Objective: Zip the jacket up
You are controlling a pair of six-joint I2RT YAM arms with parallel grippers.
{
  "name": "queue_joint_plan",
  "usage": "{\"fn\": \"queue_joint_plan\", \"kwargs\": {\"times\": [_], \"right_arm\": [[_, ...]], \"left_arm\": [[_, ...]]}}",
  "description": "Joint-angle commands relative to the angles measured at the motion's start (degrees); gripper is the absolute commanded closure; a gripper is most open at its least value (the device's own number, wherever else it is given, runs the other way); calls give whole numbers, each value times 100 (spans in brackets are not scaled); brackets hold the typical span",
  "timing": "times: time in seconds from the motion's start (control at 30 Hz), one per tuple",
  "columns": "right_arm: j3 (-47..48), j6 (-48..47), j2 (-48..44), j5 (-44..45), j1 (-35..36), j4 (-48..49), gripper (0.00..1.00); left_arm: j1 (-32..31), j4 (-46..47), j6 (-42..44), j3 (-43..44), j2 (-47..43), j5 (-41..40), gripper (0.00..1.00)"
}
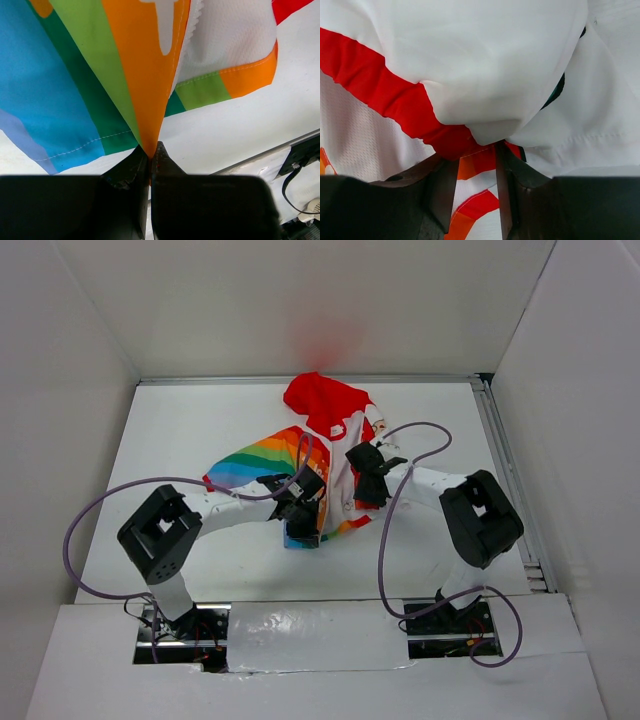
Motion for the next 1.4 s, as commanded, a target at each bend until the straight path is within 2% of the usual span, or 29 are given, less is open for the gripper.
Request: {"fn": "queue_joint_plan", "kwargs": {"times": [0.0,0.07,0.1,0.2,0.3,0.5,0.6,0.8,0.93,1.17,1.23,1.27,1.37], "right_arm": [[-37,41,6,190,33,-32,58],[-133,-100,-187,-11,42,126,50],[-168,-152,-267,-39,68,170,39],[-309,-267,-635,-161,244,381,21],[-318,-127,-768,82,402,400,18],[261,708,-163,1400,596,-759,19],[201,893,-74,1578,578,-866,20],[-36,516,49,1043,385,-419,20],[-72,532,189,954,332,-497,22],[-564,226,-21,410,174,20,23],[-617,269,-65,462,183,39,35],[-617,269,-100,532,174,4,47],[-643,322,-258,681,95,-128,57]], "left_arm": [[29,119,-58,-83,-204,40,89],[55,128,-58,-109,-221,49,89],[64,154,-50,-118,-213,58,89],[91,233,-32,-153,-186,75,89],[126,260,-49,-197,-63,119,90],[135,365,-84,-486,-203,120,90],[161,391,-111,-679,-318,67,90],[196,549,-102,-909,-414,181,90],[205,558,-120,-944,-432,128,91],[240,541,-173,-1032,-441,67,90],[249,506,-207,-1023,-432,76,91],[249,506,-190,-1023,-458,58,91],[258,471,-208,-1032,-502,14,91]]}}
